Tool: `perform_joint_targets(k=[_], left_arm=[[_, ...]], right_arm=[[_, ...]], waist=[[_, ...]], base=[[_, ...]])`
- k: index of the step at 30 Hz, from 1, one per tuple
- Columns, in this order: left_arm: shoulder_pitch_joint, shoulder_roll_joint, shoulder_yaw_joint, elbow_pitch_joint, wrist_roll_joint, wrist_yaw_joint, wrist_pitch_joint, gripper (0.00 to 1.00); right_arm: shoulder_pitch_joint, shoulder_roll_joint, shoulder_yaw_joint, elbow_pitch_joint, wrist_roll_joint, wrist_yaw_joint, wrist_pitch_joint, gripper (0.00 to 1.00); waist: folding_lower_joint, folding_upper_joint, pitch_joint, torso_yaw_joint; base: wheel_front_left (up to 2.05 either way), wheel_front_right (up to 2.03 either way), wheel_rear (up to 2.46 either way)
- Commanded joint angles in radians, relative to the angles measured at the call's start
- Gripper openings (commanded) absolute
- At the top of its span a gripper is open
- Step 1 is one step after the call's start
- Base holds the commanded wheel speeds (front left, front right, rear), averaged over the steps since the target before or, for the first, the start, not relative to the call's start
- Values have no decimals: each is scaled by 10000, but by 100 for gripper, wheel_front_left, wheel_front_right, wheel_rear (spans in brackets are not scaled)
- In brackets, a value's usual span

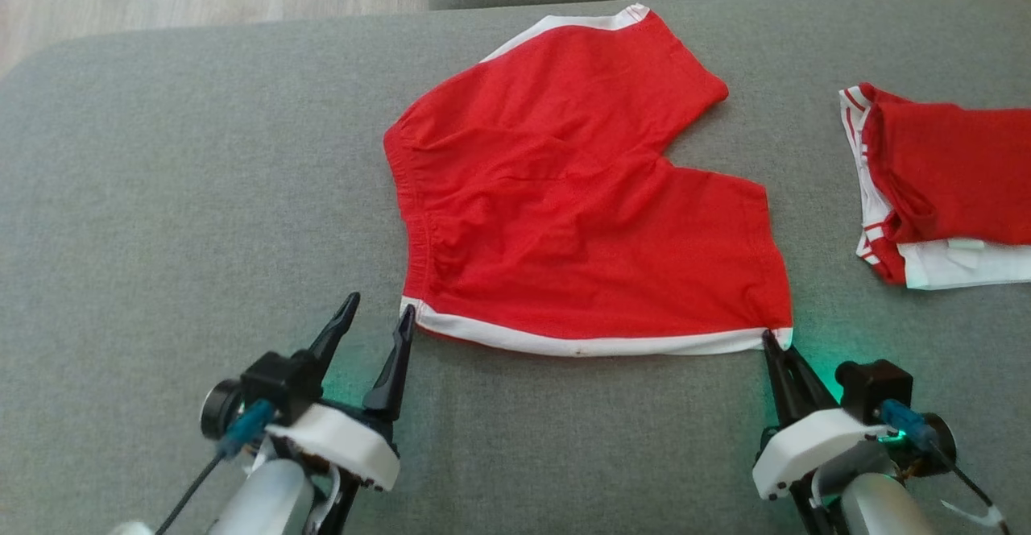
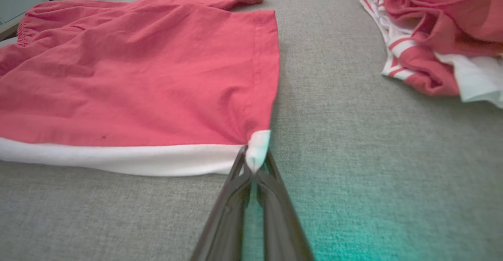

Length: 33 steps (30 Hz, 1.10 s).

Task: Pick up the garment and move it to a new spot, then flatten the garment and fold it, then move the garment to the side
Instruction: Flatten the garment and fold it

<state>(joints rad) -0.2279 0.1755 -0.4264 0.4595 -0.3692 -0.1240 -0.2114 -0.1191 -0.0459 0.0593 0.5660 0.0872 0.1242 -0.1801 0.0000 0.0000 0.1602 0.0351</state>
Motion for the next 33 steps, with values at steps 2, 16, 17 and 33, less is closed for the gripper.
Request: perform_joint_targets(k=[2, 16, 17, 33], left_arm=[[-613, 255, 17, -40, -217, -53, 135, 100], [-1353, 686, -1394, 596, -1345, -65, 326, 100], [-1389, 703, -1493, 622, -1403, -66, 332, 100], [-1841, 1109, -1735, 363, -1458, 102, -311, 0]], right_arm=[[-380, -43, 198, -325, -73, 65, -42, 0], [-571, -43, 395, -445, -3, 65, 13, 0], [-580, -43, 404, -454, 1, 65, 14, 0], [-866, -43, 243, -1144, 32, 65, -254, 0]], waist=[[0, 0, 67, -40], [0, 0, 208, -364], [0, 0, 211, -374], [0, 0, -254, -389]], base=[[0, 0, 0], [0, 0, 0], [0, 0, 0], [0, 0, 0]])
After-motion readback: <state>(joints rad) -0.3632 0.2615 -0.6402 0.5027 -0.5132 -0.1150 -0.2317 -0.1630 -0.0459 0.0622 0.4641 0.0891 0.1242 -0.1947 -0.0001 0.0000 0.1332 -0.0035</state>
